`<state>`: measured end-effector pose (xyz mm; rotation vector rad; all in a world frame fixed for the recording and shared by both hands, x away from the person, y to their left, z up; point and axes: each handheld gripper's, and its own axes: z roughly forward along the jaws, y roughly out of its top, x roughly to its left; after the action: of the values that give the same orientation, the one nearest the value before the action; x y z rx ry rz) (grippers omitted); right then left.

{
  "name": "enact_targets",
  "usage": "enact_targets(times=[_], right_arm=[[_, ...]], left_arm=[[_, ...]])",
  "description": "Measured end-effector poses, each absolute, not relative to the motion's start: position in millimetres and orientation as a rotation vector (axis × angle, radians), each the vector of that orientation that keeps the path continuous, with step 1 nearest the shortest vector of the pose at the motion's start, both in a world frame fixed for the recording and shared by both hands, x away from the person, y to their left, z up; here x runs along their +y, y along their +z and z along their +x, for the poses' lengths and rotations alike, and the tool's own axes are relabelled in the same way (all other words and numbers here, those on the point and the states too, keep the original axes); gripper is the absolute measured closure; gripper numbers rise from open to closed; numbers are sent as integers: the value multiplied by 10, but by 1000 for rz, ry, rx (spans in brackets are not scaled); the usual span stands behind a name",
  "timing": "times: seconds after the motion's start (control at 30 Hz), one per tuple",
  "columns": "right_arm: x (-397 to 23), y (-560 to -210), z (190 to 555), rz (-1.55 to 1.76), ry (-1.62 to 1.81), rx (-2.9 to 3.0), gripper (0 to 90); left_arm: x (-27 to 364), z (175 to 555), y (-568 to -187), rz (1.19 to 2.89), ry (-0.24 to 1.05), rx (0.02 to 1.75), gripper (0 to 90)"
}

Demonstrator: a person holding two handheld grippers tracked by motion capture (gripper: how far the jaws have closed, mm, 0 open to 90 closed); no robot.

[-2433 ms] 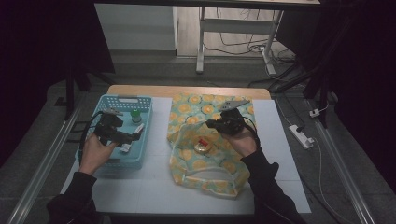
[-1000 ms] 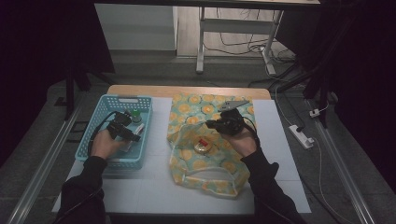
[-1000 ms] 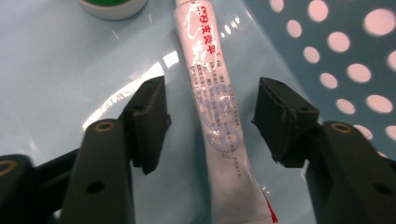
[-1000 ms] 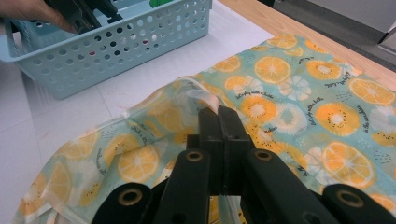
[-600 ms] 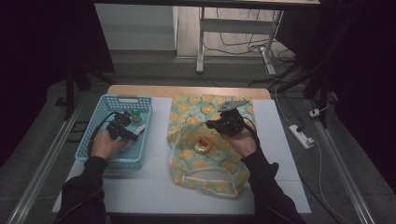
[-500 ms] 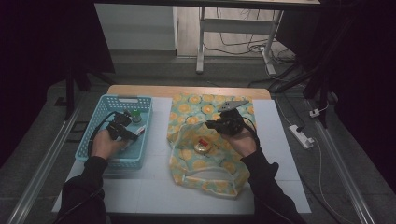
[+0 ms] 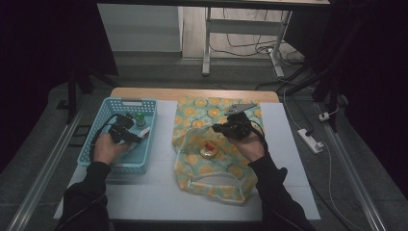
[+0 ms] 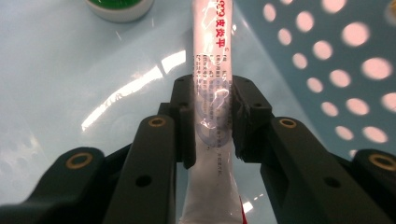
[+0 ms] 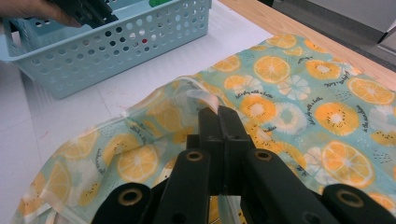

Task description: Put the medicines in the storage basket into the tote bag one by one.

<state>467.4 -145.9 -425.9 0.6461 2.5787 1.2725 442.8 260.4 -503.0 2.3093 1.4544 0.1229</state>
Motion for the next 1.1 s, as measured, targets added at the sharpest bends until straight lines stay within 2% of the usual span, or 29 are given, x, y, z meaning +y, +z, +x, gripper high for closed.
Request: enact_targets(times=[0.33,1.1], right_arm=[[-1471,-4252,4679,643,1276,2574,899],[-1472,-4245,4671,637,1289,2566,899]], left_arm=[[2641,4351,-4867,2273,188,1410,718],[2636,3993,-4538,2098,237,1344,719]])
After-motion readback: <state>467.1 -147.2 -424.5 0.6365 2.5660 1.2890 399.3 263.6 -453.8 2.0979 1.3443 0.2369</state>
